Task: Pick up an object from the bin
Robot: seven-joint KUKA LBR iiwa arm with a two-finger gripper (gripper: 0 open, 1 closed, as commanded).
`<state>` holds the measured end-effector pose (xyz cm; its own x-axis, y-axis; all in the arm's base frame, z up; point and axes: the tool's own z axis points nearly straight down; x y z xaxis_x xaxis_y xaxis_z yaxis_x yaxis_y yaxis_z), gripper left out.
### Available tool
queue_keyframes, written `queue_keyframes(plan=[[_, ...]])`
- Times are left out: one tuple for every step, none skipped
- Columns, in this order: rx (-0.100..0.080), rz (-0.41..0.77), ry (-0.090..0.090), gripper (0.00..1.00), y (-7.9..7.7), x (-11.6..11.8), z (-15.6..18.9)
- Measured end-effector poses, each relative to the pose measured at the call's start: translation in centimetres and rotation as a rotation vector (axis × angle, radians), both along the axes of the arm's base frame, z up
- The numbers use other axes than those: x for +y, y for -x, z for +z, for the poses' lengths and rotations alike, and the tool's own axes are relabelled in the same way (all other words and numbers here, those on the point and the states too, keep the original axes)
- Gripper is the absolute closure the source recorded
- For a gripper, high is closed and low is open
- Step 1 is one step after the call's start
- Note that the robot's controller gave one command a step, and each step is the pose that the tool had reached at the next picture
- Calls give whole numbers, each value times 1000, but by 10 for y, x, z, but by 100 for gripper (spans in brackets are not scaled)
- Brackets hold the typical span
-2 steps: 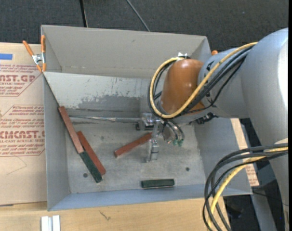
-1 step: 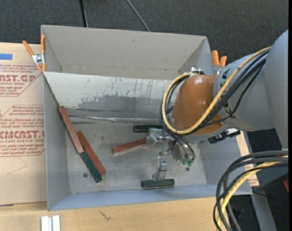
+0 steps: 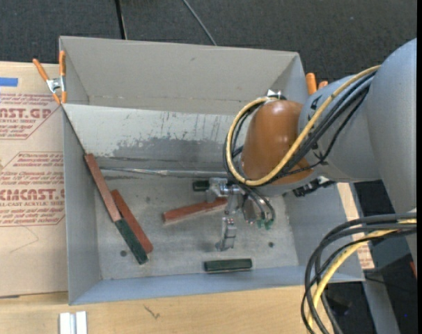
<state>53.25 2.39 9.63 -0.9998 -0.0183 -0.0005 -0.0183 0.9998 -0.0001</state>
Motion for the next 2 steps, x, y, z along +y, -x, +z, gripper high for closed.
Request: queue_keyframes(plan=[[-7,100,-1,0,-56,44,-27],[-4,123,-1,100,-32,37,-25]])
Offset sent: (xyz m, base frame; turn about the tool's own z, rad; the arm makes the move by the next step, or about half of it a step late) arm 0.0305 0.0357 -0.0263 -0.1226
